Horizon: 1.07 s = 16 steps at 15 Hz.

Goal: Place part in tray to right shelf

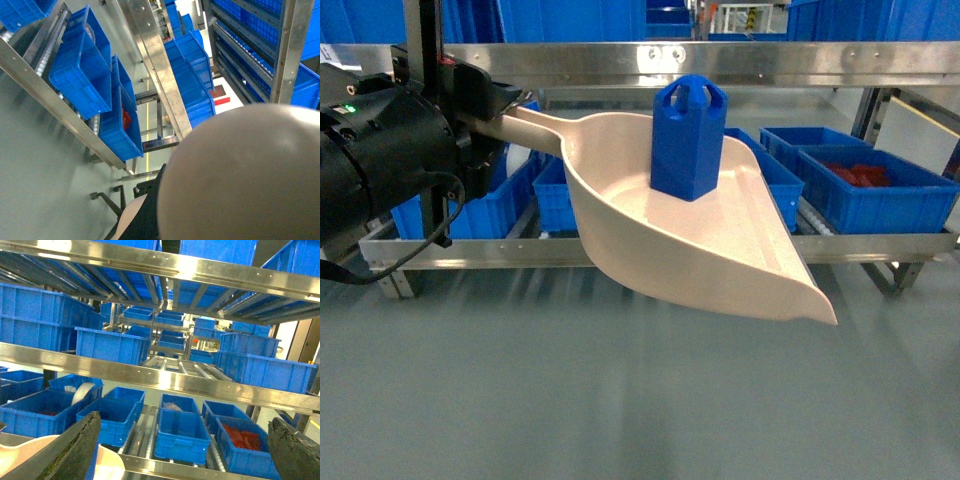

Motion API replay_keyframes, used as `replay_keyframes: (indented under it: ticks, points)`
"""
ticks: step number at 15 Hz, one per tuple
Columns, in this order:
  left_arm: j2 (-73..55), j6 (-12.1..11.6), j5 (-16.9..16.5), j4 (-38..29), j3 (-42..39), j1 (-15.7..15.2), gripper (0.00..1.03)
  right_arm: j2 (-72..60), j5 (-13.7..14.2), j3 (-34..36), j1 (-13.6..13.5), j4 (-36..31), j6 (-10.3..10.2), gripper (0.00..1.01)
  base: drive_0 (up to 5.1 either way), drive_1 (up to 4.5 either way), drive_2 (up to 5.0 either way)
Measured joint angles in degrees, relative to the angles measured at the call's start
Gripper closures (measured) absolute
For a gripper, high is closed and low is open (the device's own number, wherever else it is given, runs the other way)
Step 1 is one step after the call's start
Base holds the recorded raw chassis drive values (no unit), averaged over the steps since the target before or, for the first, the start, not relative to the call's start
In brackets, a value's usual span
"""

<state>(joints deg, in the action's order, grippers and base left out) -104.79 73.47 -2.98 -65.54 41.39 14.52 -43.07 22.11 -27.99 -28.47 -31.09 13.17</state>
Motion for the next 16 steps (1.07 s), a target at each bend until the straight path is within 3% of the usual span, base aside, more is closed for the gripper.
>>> replay_keyframes:
  ticks: [16]
  points:
    - [0.07,0.00,-0.22,0.00,0.00,0.26,0.89,0.00,0.00,0.00,0.00,0.00,0.00,0.03,0.0,0.00,0.0]
